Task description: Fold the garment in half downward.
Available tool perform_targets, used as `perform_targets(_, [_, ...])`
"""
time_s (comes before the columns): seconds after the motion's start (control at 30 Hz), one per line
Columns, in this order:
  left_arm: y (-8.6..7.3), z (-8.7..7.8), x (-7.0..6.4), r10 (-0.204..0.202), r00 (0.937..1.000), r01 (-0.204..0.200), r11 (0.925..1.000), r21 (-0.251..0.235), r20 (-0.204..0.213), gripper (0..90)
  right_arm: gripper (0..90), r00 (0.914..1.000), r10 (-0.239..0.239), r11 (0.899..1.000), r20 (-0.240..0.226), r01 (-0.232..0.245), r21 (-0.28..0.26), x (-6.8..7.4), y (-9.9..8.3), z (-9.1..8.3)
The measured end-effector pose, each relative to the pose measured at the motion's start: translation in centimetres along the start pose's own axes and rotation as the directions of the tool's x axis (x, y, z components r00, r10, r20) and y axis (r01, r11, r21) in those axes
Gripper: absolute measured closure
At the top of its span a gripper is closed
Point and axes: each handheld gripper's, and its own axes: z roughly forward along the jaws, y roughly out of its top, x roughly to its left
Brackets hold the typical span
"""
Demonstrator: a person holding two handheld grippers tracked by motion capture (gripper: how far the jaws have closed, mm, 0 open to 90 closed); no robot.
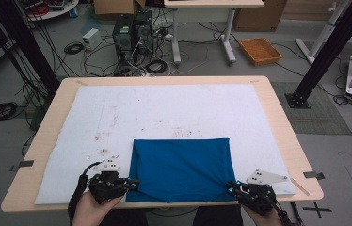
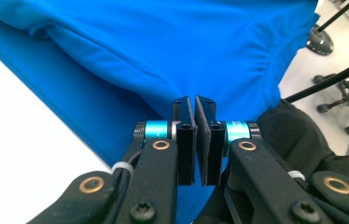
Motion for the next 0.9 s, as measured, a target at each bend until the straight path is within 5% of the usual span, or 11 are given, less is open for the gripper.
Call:
perform_targets(0.1, [-0.2, 0.2, 0.0, -0.001, 1.0, 0.001, 0.9999, 0.011, -0.01, 85.4, 77.4, 0.9998, -0.013, 1.0, 0.014, 0.013, 0.009, 0.1, -0.1, 0.2])
perform_targets(0.23, [-0.2, 0.1, 0.1, -0.008, 0.9992, 0.009, 0.9999, 0.013, -0.038, 70.0, 71.1, 0.9992, -0.01, 1.0, 0.037, 0.01, -0.015, -0.3, 0.2, -0.2])
perform_targets(0.43, [1.5, -0.2, 1.7, -0.009, 0.9908, 0.004, 0.9994, -0.035, -0.135, 55.1, 60.5, 0.9936, 0.054, 0.996, 0.099, -0.047, -0.078, -3.2, 2.1, -0.2])
perform_targets(0.6, [3.8, 0.8, 4.8, -0.079, 0.979, 0.057, 0.9913, -0.119, -0.188, 50.8, 56.5, 0.9855, 0.098, 0.989, 0.139, -0.08, -0.128, -6.2, 4.4, 1.4])
perform_targets(0.77, [5.9, 2.7, 7.6, -0.138, 0.9646, 0.102, 0.9813, -0.163, -0.225, 48.2, 55.5, 0.9783, 0.146, 0.984, 0.147, -0.129, -0.122, -8.8, 6.5, 4.2])
perform_targets(0.9, [6.9, 4.5, 9.1, -0.148, 0.9422, 0.104, 0.982, -0.157, -0.301, 47.3, 54.9, 0.9692, 0.181, 0.98, 0.167, -0.164, -0.108, -10.0, 7.3, 6.2])
